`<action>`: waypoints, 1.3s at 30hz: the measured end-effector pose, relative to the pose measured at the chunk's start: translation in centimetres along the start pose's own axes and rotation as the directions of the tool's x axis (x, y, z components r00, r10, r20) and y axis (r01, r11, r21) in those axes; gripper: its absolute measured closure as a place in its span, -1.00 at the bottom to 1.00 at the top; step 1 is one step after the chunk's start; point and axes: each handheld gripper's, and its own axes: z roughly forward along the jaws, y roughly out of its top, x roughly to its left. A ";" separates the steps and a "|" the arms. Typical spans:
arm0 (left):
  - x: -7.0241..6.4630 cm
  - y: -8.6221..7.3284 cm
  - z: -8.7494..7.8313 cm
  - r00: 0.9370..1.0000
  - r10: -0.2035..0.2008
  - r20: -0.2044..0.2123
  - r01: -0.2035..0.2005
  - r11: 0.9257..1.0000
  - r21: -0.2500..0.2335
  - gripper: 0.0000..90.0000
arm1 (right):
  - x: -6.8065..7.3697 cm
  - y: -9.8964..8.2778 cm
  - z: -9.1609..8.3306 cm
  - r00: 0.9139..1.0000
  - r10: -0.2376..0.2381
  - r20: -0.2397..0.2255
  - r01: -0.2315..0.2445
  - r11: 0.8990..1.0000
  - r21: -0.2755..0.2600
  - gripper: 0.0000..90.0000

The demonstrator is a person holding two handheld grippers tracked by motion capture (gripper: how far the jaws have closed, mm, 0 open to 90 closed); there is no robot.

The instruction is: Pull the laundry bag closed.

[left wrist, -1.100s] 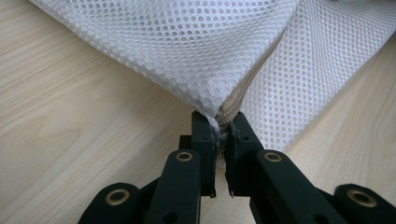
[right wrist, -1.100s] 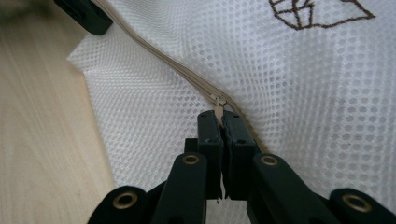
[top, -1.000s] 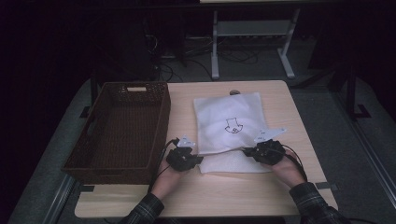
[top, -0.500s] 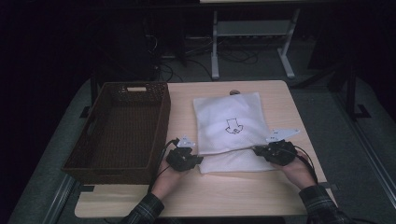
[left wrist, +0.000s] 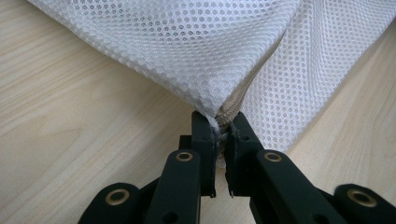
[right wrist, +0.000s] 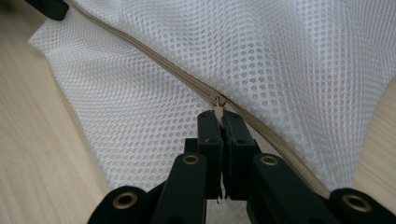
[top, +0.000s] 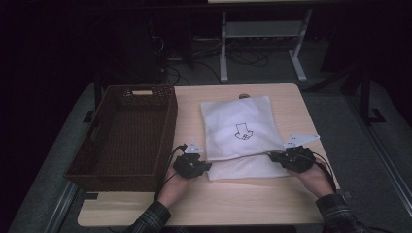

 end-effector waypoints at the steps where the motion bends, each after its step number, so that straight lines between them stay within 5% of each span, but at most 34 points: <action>1: 0.0 0.0 0.0 1.000 0.000 0.000 0.000 1.000 0.000 0.86 | 0.0 0.0 0.0 1.000 0.000 0.000 0.000 1.000 0.000 0.93; 8: 0.1 0.0 0.0 1.000 -0.004 -0.010 0.004 1.000 0.001 0.86 | -1.1 -1.4 -1.7 0.998 0.043 0.038 -0.043 0.999 -0.018 0.93; 18: 0.2 0.0 0.0 1.000 -0.017 -0.014 0.017 1.000 0.000 0.86 | -2.1 -3.1 -3.1 0.997 0.065 0.033 -0.064 0.997 -0.041 0.92; 31: 0.2 -0.1 -0.1 1.000 -0.016 -0.018 0.016 1.000 0.000 0.86 | -3.1 -3.9 -3.3 0.997 0.067 0.049 -0.066 0.998 -0.022 0.92; 37: 0.3 -0.1 0.0 1.000 -0.020 -0.021 0.020 1.000 0.012 0.82 | -3.3 -4.2 -3.0 0.997 0.071 0.018 -0.071 0.997 -0.027 0.88; 38: 0.5 -0.2 0.0 1.000 -0.030 -0.009 0.030 0.999 0.016 0.82 | -3.3 -4.2 -3.0 0.997 0.072 0.014 -0.072 0.997 -0.026 0.81; 39: 0.5 -0.2 0.0 0.999 -0.032 -0.010 0.032 0.999 0.016 0.69 | -3.3 -4.3 -2.8 0.995 0.094 -0.015 -0.094 0.995 -0.034 0.50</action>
